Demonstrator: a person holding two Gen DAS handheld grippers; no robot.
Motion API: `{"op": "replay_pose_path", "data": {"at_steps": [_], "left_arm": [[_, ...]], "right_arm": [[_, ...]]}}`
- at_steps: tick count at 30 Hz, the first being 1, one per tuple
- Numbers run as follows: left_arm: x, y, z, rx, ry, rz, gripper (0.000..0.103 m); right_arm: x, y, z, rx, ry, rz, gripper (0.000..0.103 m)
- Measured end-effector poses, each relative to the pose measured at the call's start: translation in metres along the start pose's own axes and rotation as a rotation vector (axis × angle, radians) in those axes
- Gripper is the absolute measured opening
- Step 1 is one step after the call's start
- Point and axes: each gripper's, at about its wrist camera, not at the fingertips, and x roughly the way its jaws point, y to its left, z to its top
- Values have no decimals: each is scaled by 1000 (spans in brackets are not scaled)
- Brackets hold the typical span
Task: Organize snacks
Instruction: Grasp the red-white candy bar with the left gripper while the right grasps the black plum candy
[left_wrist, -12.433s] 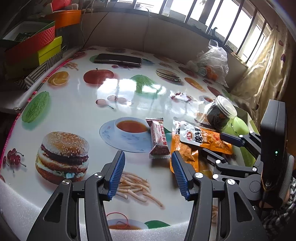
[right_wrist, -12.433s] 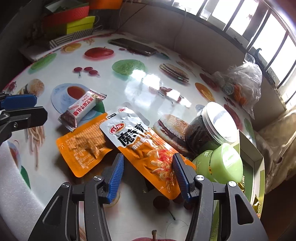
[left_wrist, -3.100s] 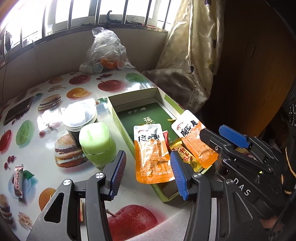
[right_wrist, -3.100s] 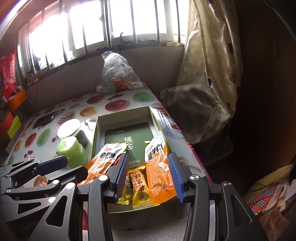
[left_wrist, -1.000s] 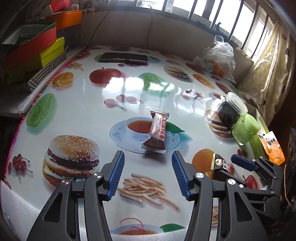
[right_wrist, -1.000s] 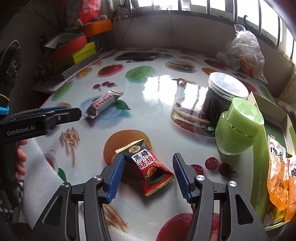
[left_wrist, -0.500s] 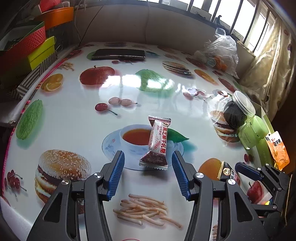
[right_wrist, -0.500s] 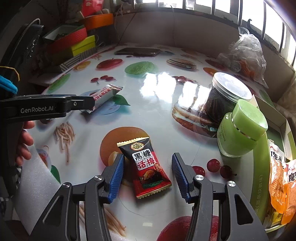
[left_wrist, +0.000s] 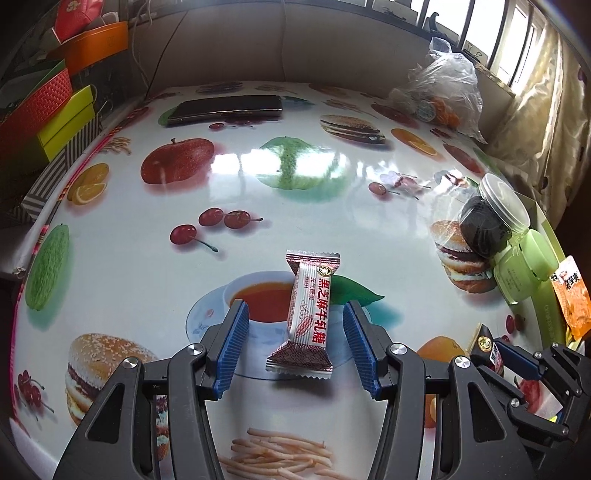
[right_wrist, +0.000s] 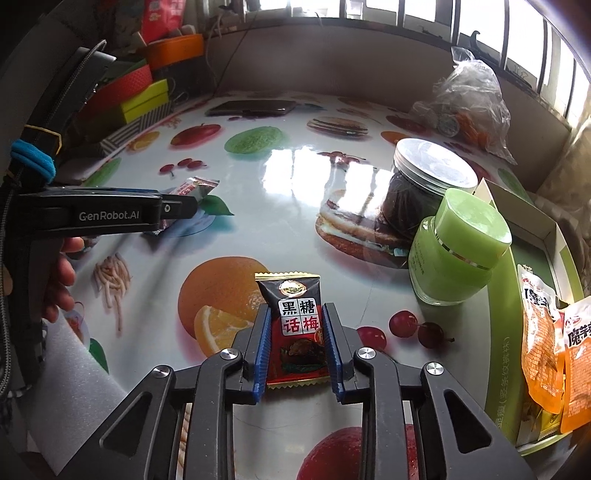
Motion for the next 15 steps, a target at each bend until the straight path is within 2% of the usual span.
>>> {"op": "replay_pose_path", "data": {"at_steps": [5,9,15], "left_arm": [[4,-7,0,41,1,67,54],[4,-8,-1,43,-5,81,54],[2,-9,-1,45,-12,84,34]], "right_arm": [[0,-1,0,7,0,1,25],[0,-1,0,8,0,-1,25],[-1,-3,-1,19,-1,-3,25]]}}
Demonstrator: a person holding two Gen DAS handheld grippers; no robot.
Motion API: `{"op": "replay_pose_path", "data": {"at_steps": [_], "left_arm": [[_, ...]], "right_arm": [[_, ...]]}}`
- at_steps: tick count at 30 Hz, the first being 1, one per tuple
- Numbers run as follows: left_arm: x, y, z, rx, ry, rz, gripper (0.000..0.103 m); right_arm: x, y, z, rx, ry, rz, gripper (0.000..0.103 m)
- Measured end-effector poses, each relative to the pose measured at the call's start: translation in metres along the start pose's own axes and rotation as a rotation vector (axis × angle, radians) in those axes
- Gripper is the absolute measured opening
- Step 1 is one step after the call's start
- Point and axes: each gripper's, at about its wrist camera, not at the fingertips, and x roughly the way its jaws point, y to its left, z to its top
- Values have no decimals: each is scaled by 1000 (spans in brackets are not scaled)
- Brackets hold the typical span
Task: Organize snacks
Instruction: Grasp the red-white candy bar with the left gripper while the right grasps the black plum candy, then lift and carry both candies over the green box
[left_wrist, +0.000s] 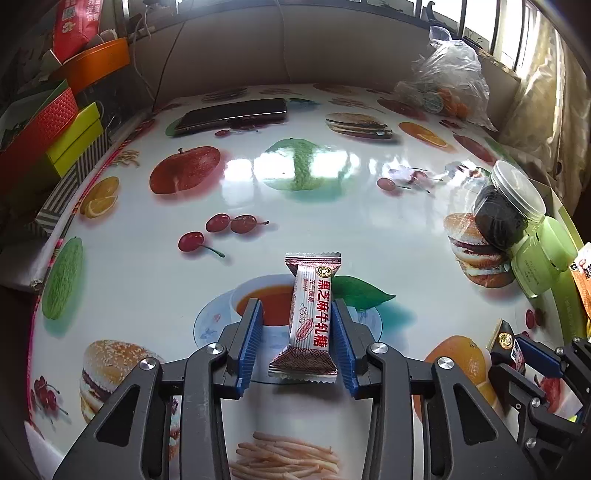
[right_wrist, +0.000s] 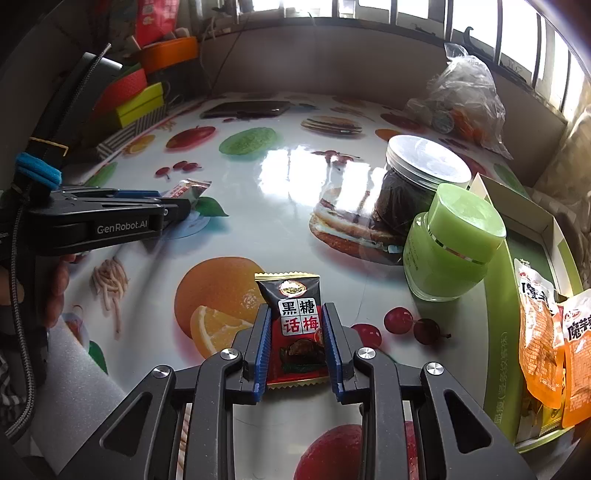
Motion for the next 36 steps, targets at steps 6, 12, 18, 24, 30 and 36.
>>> {"op": "replay_pose_path", "data": {"at_steps": [6,12,18,24,30,36], "left_arm": [[-4,-3,-2,7,-4,-17,21],[-10,-4,-6,4,-13,-32,21],[-20,-7,-9,8,-32,-44,21],[-40,-13,-12,21,-68,-61,21],[-61,-23,-13,37,-99,-91,21],[-82,-40,-16,57,-127,-129,21]], "right_arm": [[-2,-1,-1,9,2,-4,25],[-4,-1,-3,22,-1,-7,23],[-12,-3,-4,37,-22,-11,23],[-24,-4,-5,50,-47,-11,23],[-42,-8,-6,79,-79,-13,23],[-67,-13,-9,107,-120,-30,23]]}}
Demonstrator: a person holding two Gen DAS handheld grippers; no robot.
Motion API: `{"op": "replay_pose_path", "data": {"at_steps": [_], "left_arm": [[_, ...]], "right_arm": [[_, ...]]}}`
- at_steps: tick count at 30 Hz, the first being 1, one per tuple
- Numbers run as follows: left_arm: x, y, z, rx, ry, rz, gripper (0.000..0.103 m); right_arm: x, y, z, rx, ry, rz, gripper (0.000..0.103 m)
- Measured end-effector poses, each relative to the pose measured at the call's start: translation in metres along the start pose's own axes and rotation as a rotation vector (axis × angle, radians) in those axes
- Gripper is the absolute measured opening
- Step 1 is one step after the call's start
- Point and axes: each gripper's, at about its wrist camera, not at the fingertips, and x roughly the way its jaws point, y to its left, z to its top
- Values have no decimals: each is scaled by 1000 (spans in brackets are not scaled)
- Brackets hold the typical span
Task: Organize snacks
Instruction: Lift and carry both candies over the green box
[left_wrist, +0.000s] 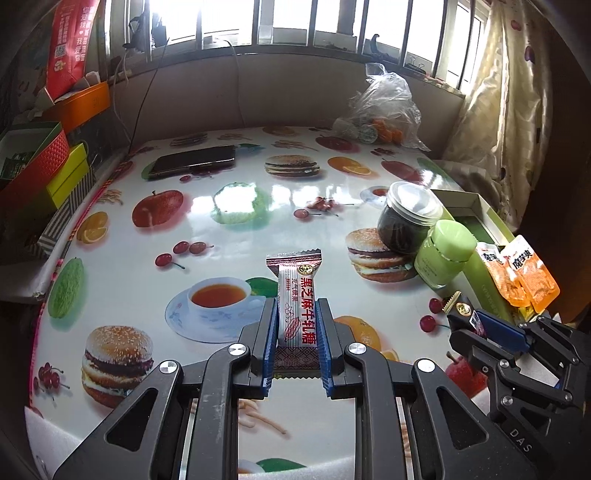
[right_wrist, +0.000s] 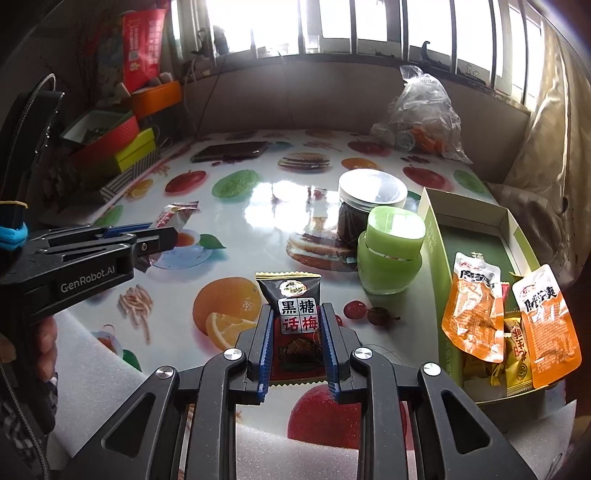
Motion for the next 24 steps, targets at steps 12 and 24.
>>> {"op": "replay_pose_path", "data": {"at_steps": [12,24], "left_arm": [[-31,-45,14,64,-56,-89,21],[-34,-90,32,126,-67,-165,21]], "right_arm": [[-56,-22,3,69,-91,-69,23],[-85,-60,-2,153,-120,-143,23]]}}
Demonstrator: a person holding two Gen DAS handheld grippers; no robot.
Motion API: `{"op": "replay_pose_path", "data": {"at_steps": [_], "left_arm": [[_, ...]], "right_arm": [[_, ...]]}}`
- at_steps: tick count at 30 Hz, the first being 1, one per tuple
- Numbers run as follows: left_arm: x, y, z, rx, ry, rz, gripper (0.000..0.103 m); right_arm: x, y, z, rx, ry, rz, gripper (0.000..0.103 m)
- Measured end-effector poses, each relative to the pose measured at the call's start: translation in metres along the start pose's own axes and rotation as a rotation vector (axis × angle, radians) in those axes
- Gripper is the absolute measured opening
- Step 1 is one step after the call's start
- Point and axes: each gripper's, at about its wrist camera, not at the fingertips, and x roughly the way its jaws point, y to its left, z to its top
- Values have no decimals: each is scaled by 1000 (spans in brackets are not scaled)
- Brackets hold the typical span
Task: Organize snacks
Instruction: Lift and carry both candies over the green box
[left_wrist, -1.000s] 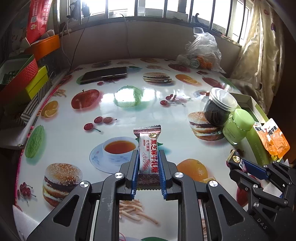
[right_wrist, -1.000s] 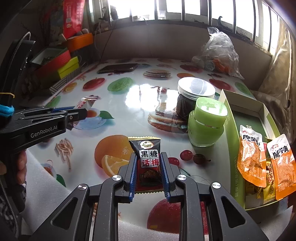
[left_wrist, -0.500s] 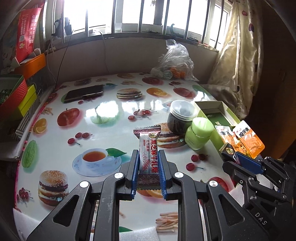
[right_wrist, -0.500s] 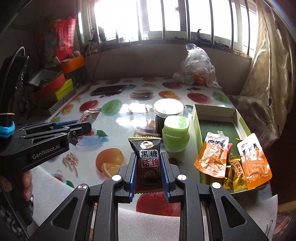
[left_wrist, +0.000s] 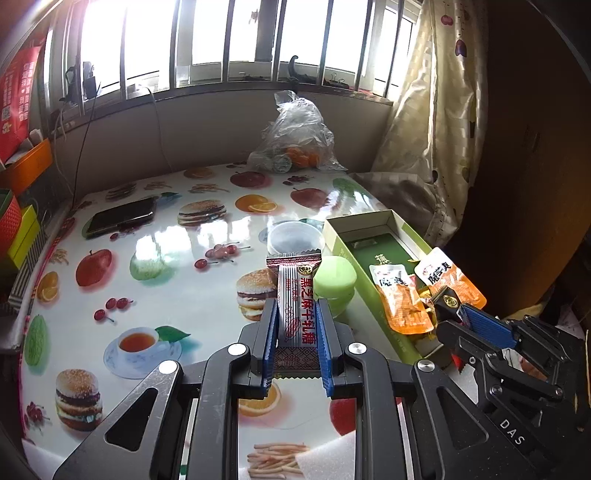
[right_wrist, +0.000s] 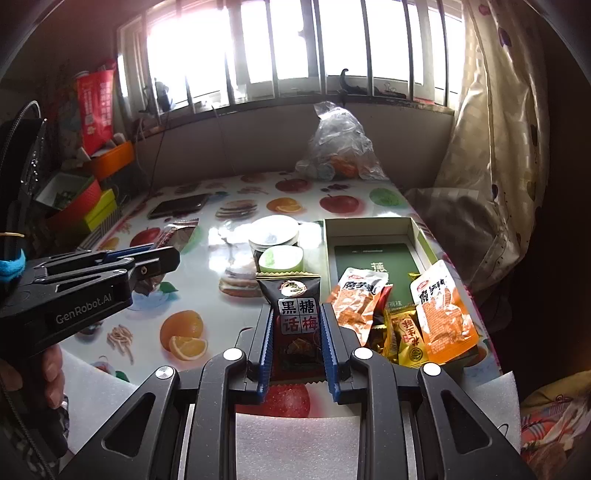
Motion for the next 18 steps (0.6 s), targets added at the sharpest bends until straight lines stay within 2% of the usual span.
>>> {"op": "replay_pose_path", "data": {"at_steps": [6,18], "left_arm": [[12,-18,16,15,4,-37,21],[58,-42,44,36,58,-88,21]], "right_arm": [[0,-25,3,38,2,-32,23],[25,-68,10,110,42,-72,23]]}}
